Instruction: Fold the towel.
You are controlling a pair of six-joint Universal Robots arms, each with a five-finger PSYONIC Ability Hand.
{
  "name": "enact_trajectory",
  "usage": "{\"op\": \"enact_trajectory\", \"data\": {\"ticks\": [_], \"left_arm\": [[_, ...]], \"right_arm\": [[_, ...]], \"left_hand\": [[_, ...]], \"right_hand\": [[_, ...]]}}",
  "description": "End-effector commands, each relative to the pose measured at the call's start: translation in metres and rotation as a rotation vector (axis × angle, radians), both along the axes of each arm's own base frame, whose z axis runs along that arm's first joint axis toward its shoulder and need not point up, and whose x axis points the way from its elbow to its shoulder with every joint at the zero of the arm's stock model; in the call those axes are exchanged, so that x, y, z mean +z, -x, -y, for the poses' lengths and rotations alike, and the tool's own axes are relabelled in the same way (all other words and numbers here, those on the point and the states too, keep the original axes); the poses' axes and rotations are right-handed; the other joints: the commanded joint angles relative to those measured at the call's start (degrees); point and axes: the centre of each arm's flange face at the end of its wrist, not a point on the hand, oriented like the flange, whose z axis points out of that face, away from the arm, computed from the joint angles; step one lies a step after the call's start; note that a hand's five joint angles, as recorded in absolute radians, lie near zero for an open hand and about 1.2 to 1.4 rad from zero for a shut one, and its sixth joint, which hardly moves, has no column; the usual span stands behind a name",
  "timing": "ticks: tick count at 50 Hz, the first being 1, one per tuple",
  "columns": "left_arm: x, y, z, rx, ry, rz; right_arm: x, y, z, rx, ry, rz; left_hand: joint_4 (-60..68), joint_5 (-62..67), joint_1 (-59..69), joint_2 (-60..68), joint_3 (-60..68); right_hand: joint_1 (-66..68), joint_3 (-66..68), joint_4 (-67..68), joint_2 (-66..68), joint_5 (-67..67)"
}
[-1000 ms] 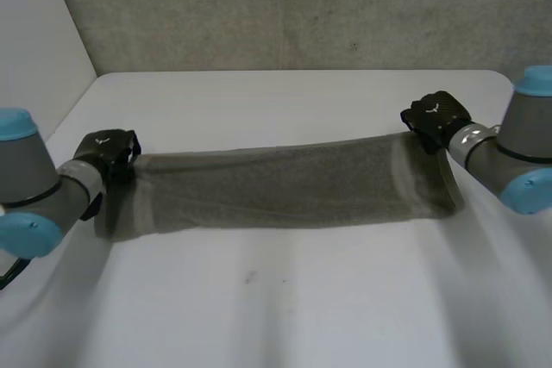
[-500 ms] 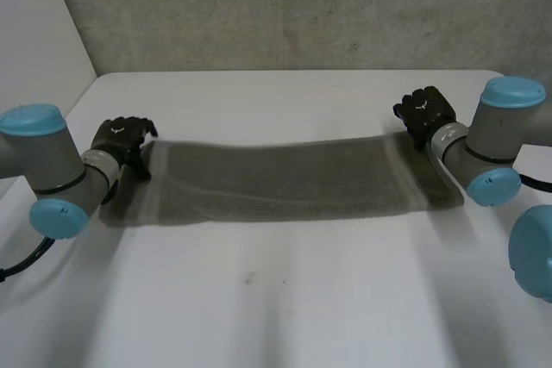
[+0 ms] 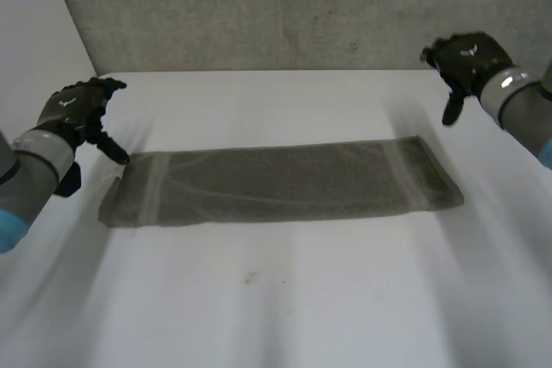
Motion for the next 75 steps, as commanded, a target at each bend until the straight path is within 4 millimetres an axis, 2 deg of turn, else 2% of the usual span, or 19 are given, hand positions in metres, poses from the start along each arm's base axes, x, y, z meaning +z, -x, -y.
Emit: {"op": "enact_trajectory", "data": {"ticks": [1,3,14,22,28,35,51,53,55,61,64,66,67,69,70,71,72,74,75], "left_arm": [[-0.007,-0.007,-0.024,0.017,-0.019,-0.001],[-0.01,-0.008,-0.027,0.02,-0.019,-0.001],[-0.029,-0.011,-0.043,0.031,-0.029,-0.041],[-0.03,-0.012,-0.043,0.037,-0.034,-0.071],[-0.031,-0.012,-0.043,0.037,-0.036,-0.071],[-0.033,-0.013,-0.043,0.04,-0.042,-0.071],[-0.036,-0.013,-0.045,0.039,-0.053,-0.071],[-0.036,-0.013,-0.046,0.039,-0.054,-0.071],[-0.037,-0.013,-0.046,0.039,-0.056,-0.071],[-0.037,-0.013,-0.046,0.037,-0.056,-0.071],[-0.037,-0.013,-0.047,0.036,-0.057,-0.071],[-0.037,-0.013,-0.046,0.037,-0.057,-0.071],[-0.037,-0.013,-0.047,0.036,-0.057,-0.069],[-0.037,-0.012,-0.047,0.034,-0.057,-0.069],[-0.037,-0.012,-0.047,0.034,-0.057,-0.069],[-0.037,-0.012,-0.047,0.034,-0.057,-0.069],[-0.037,-0.012,-0.047,0.034,-0.057,-0.069],[-0.037,-0.012,-0.047,0.033,-0.057,-0.07],[-0.037,-0.012,-0.047,0.031,-0.059,-0.069]], "right_arm": [[-0.032,0.023,-0.035,-0.026,-0.155,-0.035],[-0.05,0.035,-0.04,-0.046,-0.187,-0.032],[-0.104,0.056,-0.049,-0.023,-0.239,-0.07],[-0.126,0.058,-0.042,-0.011,-0.237,-0.067],[-0.133,0.057,-0.039,-0.008,-0.236,-0.068],[-0.135,0.056,-0.035,-0.006,-0.211,-0.064],[-0.143,0.055,-0.033,-0.004,-0.212,-0.066],[-0.144,0.055,-0.033,-0.001,-0.214,-0.066],[-0.144,0.055,-0.033,0.006,-0.209,-0.064],[-0.135,0.059,-0.026,-0.018,-0.182,-0.063],[-0.125,0.076,-0.02,-0.071,-0.16,-0.06],[-0.113,0.106,-0.011,-0.148,-0.138,-0.059],[-0.113,0.106,-0.011,-0.149,-0.138,-0.059],[-0.105,0.141,-0.001,-0.231,-0.117,-0.06],[-0.105,0.141,0.0,-0.231,-0.117,-0.06],[-0.102,0.161,0.004,-0.273,-0.108,-0.064],[-0.102,0.162,0.004,-0.274,-0.108,-0.064],[-0.094,0.196,0.012,-0.343,-0.077,-0.111],[-0.094,0.197,0.012,-0.343,-0.077,-0.111]], "left_hand": [[0.4,-1.65,-0.1,0.49,0.39],[0.4,-1.65,-0.1,0.49,0.39],[0.4,-1.65,-0.1,0.49,0.39],[0.4,-1.65,-0.1,0.49,0.39],[0.4,-1.65,-0.1,0.49,0.39],[0.4,-1.65,-0.1,0.49,0.39],[0.4,-1.65,-0.1,0.49,0.39],[0.4,-1.65,-0.1,0.49,0.39],[0.4,-1.65,-0.1,0.49,0.39],[0.4,-1.65,-0.1,0.49,0.39],[0.4,-1.65,-0.1,0.49,0.39],[0.4,-1.65,-0.1,0.49,0.39],[0.4,-1.65,-0.1,0.49,0.39],[0.4,-1.65,-0.1,0.49,0.39],[0.4,-1.65,-0.1,0.49,0.39],[0.4,-1.65,-0.1,0.49,0.39],[0.4,-1.65,-0.1,0.49,0.39],[0.4,-1.65,-0.1,0.49,0.39],[0.4,-1.65,-0.1,0.49,0.39]], "right_hand": [[-3.66,-4.0,-5.13,-4.36,-3.48],[-0.24,-0.58,-1.71,-0.94,-0.06],[7.52,7.18,6.05,6.83,7.7],[16.93,16.58,15.45,16.23,17.11],[22.33,21.98,20.85,21.63,22.51],[40.8,40.45,39.32,40.1,40.98],[42.34,41.99,40.86,41.64,42.52],[45.71,45.37,44.24,45.01,45.89],[66.24,65.89,64.76,65.54,66.42],[66.34,66.0,64.87,65.64,66.52],[66.34,66.0,64.87,65.64,66.52],[66.34,66.0,64.87,65.64,66.52],[66.34,66.0,64.87,65.64,66.52],[66.34,66.0,64.87,65.64,66.52],[66.34,66.0,64.87,65.64,66.52],[66.34,66.0,64.87,65.64,66.52],[66.34,66.0,64.87,65.64,66.52],[66.34,66.0,64.87,65.64,66.52],[66.34,66.0,64.87,65.64,66.52]]}}
